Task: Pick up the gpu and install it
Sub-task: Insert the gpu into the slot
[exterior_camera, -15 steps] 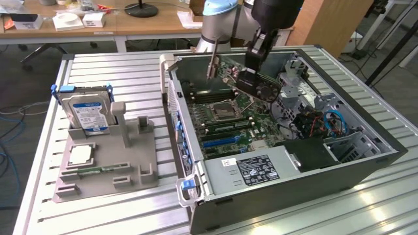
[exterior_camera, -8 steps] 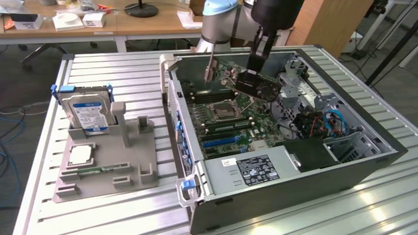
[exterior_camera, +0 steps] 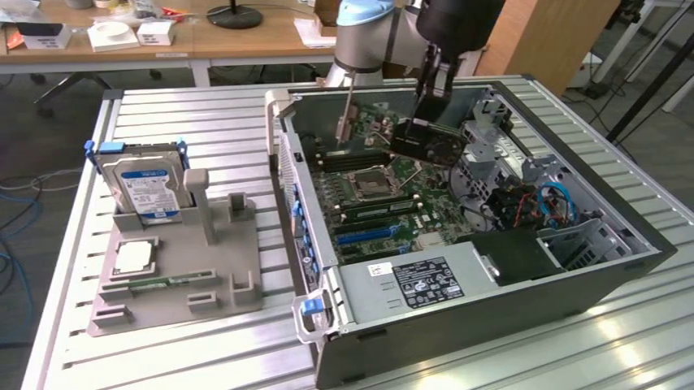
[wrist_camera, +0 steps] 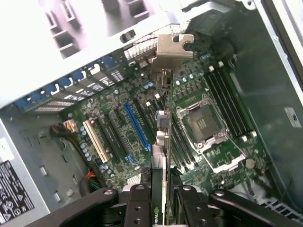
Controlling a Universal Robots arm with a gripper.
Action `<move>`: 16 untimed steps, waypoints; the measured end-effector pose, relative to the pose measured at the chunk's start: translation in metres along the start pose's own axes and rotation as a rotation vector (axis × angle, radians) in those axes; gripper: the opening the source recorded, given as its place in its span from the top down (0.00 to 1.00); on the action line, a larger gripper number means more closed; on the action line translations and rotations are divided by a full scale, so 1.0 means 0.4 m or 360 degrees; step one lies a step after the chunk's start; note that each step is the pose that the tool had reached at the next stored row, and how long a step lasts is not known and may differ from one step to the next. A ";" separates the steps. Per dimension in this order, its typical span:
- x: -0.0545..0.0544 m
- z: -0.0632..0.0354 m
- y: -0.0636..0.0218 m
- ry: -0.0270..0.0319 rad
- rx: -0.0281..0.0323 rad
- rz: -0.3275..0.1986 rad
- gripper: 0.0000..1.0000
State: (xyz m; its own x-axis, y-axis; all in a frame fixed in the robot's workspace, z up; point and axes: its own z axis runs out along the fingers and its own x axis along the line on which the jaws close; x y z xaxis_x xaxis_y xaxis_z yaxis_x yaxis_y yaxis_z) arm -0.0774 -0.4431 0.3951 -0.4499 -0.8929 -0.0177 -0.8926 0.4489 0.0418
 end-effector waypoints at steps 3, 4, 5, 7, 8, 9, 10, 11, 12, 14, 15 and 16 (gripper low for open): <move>0.000 0.002 0.000 0.00035 -0.00015 -0.0086 0.74; 0.000 0.003 0.000 0.00047 -0.00021 -0.0115 0.74; 0.000 0.003 0.000 0.00059 -0.00026 -0.0145 0.74; 0.000 0.004 0.000 0.00084 -0.00036 -0.0202 0.74; 0.000 0.005 0.000 0.00096 -0.00041 -0.0231 0.74; 0.000 0.005 0.000 0.00107 -0.00046 -0.0259 0.74; 0.000 0.006 0.000 0.00119 -0.00051 -0.0289 0.74; 0.000 0.006 0.000 0.00131 -0.00057 -0.0317 0.74; 0.000 0.007 0.000 0.00144 -0.00062 -0.0346 0.74; 0.000 0.008 0.000 0.00168 -0.00072 -0.0405 0.74; 0.000 0.008 0.000 0.00180 -0.00078 -0.0433 0.74; 0.000 0.009 0.000 0.00193 -0.00082 -0.0463 0.74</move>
State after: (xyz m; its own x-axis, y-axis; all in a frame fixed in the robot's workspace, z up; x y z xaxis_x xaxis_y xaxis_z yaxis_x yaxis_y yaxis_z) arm -0.0774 -0.4431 0.3917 -0.1747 -0.9845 -0.0178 -0.9839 0.1738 0.0418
